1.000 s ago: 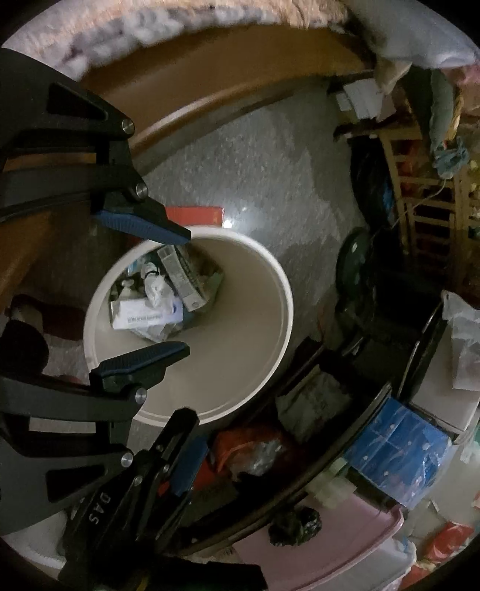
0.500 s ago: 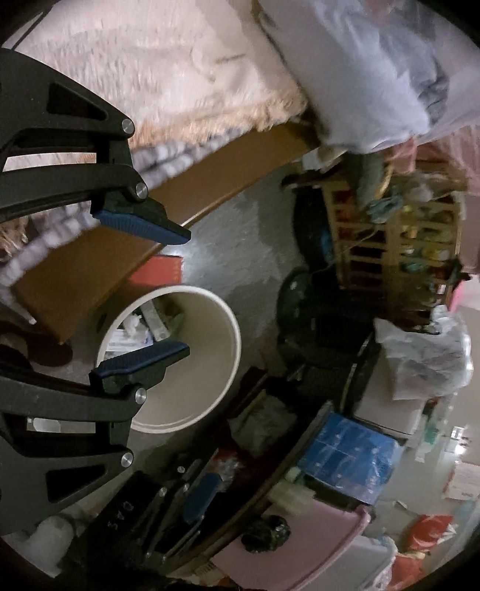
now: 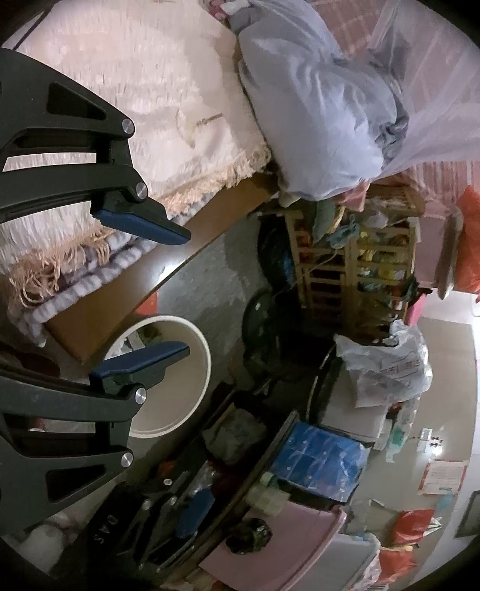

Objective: Collect trash

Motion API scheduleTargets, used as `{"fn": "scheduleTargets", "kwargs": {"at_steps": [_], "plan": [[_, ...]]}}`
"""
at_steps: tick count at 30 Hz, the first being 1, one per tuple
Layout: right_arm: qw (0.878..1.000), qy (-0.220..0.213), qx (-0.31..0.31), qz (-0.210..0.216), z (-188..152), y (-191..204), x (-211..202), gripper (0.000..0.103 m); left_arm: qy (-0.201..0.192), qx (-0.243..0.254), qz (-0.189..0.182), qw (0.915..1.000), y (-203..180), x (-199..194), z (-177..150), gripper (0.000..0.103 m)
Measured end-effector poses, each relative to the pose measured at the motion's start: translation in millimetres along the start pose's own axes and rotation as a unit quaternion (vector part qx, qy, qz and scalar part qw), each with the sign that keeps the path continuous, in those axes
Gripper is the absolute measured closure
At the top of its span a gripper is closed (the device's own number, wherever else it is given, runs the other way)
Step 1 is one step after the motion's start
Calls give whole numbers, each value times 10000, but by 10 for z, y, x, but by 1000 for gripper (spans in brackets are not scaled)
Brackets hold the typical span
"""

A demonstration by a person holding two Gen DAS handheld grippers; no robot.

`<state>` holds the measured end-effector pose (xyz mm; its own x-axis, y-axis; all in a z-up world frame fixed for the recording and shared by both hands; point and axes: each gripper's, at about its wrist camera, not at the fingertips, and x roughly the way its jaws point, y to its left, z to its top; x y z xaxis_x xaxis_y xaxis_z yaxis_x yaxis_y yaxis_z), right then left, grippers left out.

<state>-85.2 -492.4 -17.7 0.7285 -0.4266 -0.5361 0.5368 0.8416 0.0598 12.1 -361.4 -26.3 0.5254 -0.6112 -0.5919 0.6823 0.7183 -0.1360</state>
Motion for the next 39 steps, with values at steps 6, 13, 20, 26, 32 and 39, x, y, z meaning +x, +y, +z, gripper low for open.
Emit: {"fn": "scheduleTargets", "kwargs": {"at_steps": [6,13,20,26,32,39], "plan": [[9999,-87,-83,30,-33,118,-158,28,-204,-44,91,9997,82,-160,16,50],[9998,-196,-97,-3,-49,155,-268,28,-334,37,173,9993,84,-227,15,50],[9996,-227,-128,-61,-33,145,-305,28,-330,48,148,9993,67,-228,7,50],[9996,-228,-129,-59,-24,133,-304,28,-284,62,99,9995,62,-202,-1,50],[9997,-185,-128,-67,-41,108,-310,27,-253,53,66,9996,69,-172,-2,50],[9998,-167,-114,-68,-45,64,-302,27,-250,59,85,9996,64,-176,-2,50]]}}
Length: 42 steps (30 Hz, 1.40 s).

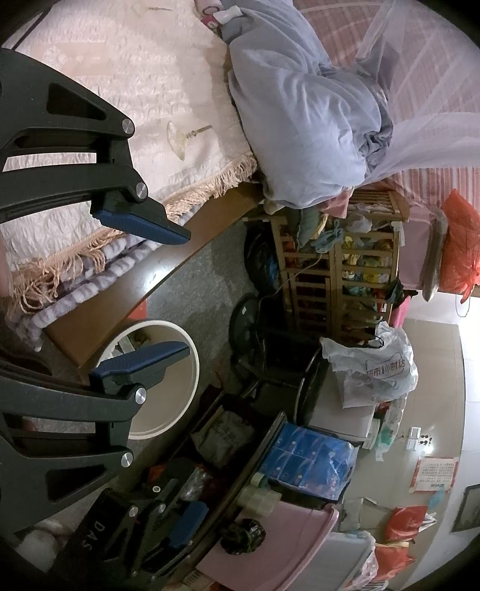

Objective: Collect trash

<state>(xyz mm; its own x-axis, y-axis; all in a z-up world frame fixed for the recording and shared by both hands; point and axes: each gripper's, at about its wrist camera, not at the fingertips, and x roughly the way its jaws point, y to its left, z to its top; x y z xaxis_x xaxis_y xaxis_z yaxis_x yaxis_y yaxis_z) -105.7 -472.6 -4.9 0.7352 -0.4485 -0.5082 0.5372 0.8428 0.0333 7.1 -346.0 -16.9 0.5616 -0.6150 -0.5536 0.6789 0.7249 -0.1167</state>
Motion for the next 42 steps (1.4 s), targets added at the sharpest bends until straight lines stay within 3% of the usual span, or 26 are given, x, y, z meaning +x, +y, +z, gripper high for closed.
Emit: {"fn": "scheduleTargets", "kwargs": {"at_steps": [42], "plan": [[9999,118,-29,-5,-111,-132,121,24,65,62,-77,9999,29,41,-24,50]]}}
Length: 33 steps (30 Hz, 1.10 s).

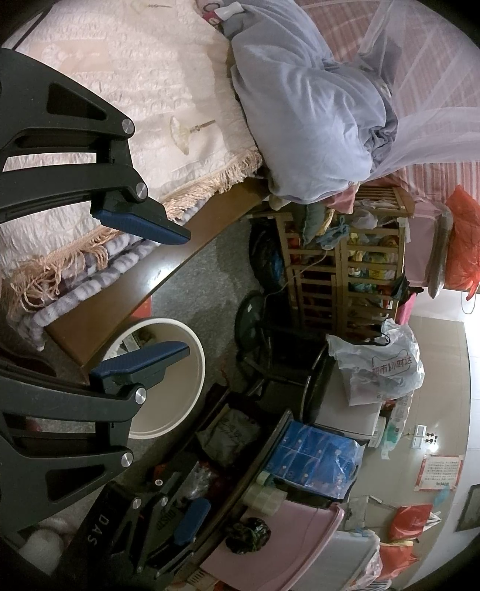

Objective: Collect trash

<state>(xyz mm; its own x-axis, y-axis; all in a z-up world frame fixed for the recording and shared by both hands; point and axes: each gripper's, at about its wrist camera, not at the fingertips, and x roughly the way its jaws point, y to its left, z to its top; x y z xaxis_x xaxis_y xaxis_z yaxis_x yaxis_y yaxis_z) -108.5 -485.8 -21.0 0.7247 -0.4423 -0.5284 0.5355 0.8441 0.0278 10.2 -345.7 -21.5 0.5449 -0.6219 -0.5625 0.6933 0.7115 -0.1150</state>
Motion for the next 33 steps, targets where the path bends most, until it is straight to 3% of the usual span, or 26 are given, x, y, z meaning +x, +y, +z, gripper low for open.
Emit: {"fn": "scheduleTargets", "kwargs": {"at_steps": [33], "plan": [[9999,162,-40,1,-19,-136,90,23,233,-77,-150,9996,-117,108,-150,50]]}}
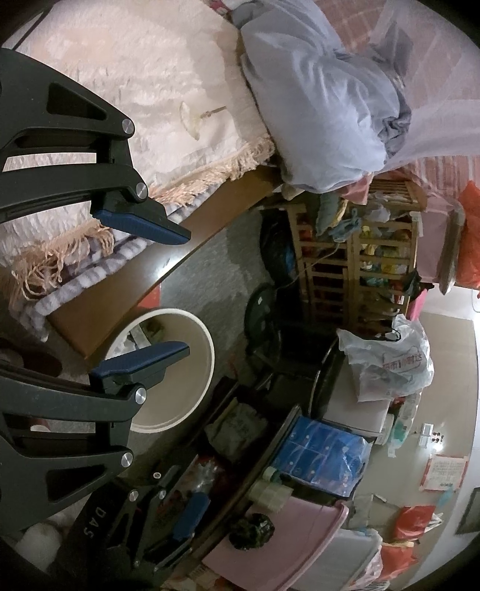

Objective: Collect trash

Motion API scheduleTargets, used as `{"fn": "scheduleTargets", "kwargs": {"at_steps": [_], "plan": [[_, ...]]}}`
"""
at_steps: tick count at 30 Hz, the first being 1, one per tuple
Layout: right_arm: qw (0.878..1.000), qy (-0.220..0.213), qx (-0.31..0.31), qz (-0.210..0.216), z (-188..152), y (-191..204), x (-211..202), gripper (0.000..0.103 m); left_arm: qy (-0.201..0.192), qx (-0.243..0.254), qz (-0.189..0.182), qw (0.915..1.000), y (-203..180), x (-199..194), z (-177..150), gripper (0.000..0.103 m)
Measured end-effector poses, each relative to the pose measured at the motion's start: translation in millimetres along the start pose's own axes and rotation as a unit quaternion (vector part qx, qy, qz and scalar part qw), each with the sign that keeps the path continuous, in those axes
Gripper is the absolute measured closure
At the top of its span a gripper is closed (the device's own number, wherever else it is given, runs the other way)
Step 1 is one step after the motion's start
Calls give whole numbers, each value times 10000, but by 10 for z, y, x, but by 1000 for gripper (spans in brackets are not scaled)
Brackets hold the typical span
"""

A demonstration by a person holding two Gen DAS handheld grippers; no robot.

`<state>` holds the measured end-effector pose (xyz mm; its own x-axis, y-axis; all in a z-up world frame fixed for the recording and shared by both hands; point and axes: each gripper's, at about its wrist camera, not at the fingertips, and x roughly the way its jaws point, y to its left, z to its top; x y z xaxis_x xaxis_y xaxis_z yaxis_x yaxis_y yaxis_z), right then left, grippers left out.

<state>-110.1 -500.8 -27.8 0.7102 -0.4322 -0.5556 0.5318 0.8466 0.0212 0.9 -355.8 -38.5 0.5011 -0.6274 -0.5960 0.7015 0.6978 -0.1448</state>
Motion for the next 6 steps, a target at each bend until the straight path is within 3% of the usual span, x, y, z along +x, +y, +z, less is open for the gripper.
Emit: {"fn": "scheduleTargets", "kwargs": {"at_steps": [6], "plan": [[10000,76,-61,16,27,42,36,23,47,-104,24,9999,135,-13,-3,50]]}}
